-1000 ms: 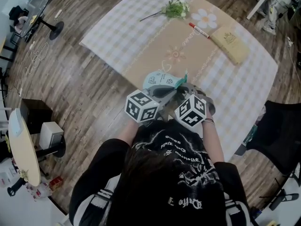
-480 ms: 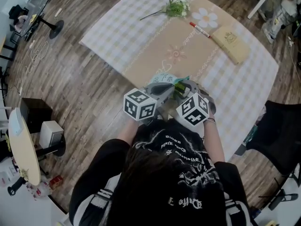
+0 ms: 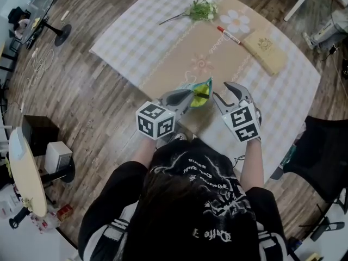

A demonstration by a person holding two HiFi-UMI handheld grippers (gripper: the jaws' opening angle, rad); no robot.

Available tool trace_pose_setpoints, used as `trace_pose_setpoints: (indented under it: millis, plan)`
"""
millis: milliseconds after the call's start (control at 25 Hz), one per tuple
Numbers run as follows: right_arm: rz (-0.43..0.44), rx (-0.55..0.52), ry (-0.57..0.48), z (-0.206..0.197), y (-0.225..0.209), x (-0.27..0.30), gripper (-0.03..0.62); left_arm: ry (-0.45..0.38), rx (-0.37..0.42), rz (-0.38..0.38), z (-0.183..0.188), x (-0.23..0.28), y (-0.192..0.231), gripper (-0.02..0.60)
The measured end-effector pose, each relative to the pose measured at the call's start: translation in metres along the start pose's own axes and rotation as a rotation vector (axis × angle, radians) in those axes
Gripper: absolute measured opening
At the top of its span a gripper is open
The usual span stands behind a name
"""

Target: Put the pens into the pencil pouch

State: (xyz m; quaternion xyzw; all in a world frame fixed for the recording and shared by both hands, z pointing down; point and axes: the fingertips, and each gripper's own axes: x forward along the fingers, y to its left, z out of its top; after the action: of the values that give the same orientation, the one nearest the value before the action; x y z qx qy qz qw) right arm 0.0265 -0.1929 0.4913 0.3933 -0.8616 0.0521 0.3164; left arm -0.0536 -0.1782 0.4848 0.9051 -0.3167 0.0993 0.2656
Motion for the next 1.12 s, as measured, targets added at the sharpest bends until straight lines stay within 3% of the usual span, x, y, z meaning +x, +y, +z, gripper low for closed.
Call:
trace_pose_setpoints:
  millis: [240, 520, 1120]
  plan:
    - [-0.075, 0.07, -0.07, 0.018, -0.05, -0.007, 0.199, -0.038, 0.025, 0.085, 0.021, -0.004, 0.019, 0.032]
    - [-0.147, 0.058, -0.085, 0.04, -0.102, -0.003, 0.198, -0.07, 0.039, 0.16, 0.041, -0.003, 0.038, 0.033]
    - [-0.104, 0.092, 0.0, 0.041, -0.195, 0.057, 0.196, -0.143, 0.025, 0.307, 0.082, 0.011, 0.086, 0.034]
